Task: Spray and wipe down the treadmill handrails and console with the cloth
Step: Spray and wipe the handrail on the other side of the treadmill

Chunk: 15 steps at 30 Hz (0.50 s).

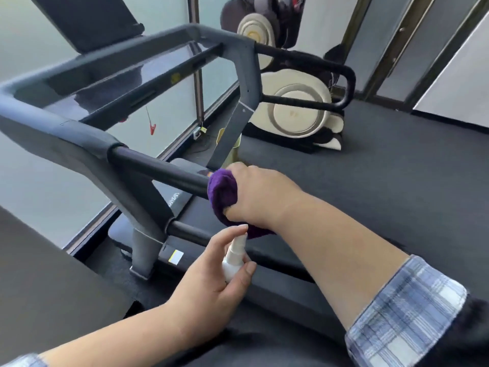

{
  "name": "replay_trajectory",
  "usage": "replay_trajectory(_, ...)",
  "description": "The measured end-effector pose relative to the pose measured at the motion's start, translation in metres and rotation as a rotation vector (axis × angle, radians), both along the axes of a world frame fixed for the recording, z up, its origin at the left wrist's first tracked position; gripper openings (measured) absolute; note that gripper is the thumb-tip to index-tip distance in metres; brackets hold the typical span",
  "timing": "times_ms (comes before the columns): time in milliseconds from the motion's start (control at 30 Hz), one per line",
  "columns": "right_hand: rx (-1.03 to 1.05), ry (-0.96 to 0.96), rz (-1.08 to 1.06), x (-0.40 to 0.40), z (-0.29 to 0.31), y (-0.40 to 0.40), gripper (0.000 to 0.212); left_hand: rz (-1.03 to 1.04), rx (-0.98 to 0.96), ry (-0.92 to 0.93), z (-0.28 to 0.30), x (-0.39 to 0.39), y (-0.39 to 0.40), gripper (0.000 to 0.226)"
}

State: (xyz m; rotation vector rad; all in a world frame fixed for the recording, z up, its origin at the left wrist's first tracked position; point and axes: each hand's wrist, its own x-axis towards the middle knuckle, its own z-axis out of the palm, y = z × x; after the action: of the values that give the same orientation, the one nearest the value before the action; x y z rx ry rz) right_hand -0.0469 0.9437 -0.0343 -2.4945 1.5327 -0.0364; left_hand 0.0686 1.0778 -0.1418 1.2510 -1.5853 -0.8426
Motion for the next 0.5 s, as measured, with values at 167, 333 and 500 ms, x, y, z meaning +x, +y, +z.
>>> replay_trajectory(167, 0.048, -0.044, -0.048, -0.083, -0.003, 0.022, 0.064, -0.065, 0.007, -0.035, 0.009, -0.038, -0.002, 0.053)
replay_trajectory(333, 0.058, -0.227, -0.112, -0.146, -0.019, 0.036, 0.065, -0.090, -0.001, -0.025, 0.011, -0.070, -0.007, 0.054)
replay_trajectory(500, 0.142, -0.557, -0.180, -0.189, -0.056, 0.050, 0.064, -0.067, -0.010, -0.060, 0.008, -0.095, -0.009, 0.055)
